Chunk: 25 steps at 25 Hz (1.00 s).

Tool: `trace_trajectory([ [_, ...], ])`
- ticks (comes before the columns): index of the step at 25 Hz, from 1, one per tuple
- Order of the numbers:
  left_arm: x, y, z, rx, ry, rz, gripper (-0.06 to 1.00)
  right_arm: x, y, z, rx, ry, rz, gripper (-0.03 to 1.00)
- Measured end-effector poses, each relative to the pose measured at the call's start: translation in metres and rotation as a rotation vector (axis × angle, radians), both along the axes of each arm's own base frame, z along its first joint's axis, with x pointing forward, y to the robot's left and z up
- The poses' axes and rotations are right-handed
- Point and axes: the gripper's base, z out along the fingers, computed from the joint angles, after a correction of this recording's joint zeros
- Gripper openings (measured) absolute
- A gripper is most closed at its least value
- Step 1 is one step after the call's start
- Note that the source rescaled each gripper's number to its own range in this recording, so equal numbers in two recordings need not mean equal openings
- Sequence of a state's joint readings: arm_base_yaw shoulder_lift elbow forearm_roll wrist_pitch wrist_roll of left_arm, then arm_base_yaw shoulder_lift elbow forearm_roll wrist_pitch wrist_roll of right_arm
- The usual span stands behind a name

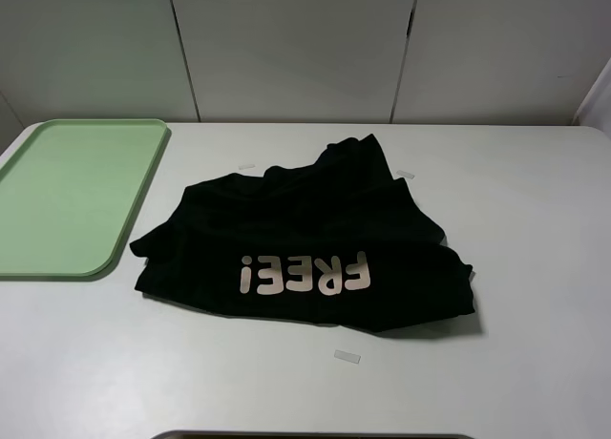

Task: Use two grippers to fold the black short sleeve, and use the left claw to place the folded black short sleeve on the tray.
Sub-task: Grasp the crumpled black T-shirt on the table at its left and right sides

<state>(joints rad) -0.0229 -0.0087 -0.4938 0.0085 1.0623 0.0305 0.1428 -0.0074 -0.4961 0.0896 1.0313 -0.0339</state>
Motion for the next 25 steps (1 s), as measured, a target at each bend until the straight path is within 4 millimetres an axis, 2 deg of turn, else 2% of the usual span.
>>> trace_trajectory([
  [25,0.0002,-0.0001,0.0003,-0.001,-0.004,0.001,1.0,0.0,0.0002,0.0,0.002,0.0,0.001,1.0],
])
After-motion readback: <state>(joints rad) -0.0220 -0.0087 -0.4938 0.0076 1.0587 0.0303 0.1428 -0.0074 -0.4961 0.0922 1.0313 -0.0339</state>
